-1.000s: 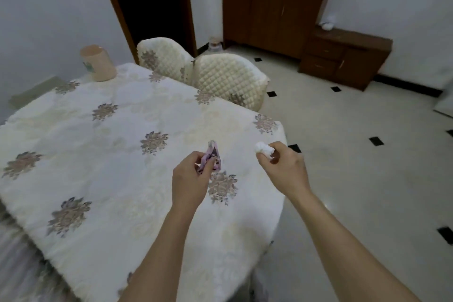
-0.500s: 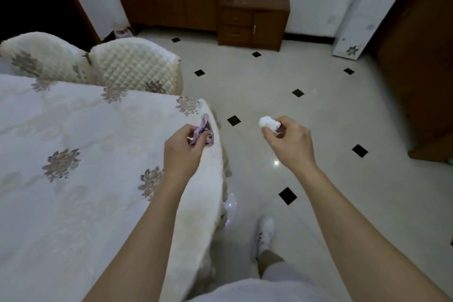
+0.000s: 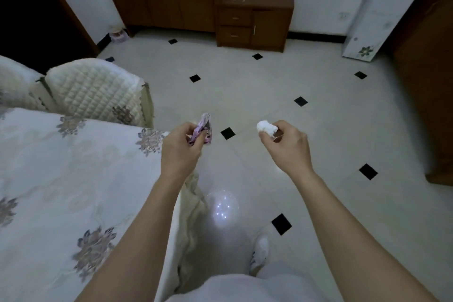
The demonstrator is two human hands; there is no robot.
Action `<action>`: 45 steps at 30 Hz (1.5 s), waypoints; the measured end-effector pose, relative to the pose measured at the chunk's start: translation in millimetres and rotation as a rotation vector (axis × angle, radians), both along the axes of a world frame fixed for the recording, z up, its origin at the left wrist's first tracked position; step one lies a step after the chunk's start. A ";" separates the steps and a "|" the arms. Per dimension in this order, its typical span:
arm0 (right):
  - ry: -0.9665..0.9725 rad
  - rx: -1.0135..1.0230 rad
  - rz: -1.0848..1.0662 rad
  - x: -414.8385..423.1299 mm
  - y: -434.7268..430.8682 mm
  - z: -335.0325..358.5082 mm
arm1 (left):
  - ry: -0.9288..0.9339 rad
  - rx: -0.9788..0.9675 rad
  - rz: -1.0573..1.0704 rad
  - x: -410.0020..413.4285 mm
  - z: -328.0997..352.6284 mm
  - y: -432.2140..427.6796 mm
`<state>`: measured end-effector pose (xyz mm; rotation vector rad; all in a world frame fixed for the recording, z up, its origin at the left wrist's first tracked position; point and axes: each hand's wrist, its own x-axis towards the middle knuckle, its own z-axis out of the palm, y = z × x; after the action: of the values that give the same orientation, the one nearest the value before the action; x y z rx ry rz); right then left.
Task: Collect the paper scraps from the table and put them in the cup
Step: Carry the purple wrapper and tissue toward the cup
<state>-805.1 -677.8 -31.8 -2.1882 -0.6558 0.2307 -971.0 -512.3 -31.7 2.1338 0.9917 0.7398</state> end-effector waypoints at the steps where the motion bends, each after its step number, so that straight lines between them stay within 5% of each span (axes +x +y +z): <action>1: 0.002 -0.010 0.017 17.9 5.4 3.0 | -0.003 -0.005 0.015 16.3 2.7 2.9; 18: 0.009 -0.011 0.273 173.2 168.1 -0.7 | 0.032 0.047 0.255 135.6 -4.4 119.3; 45: -0.004 0.016 0.521 324.3 643.1 2.6 | -0.042 -0.002 0.552 274.1 2.6 538.9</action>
<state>-480.8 -34.7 -29.2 -1.9656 -1.2186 0.4862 -696.9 26.6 -29.1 1.8388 1.5812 1.0322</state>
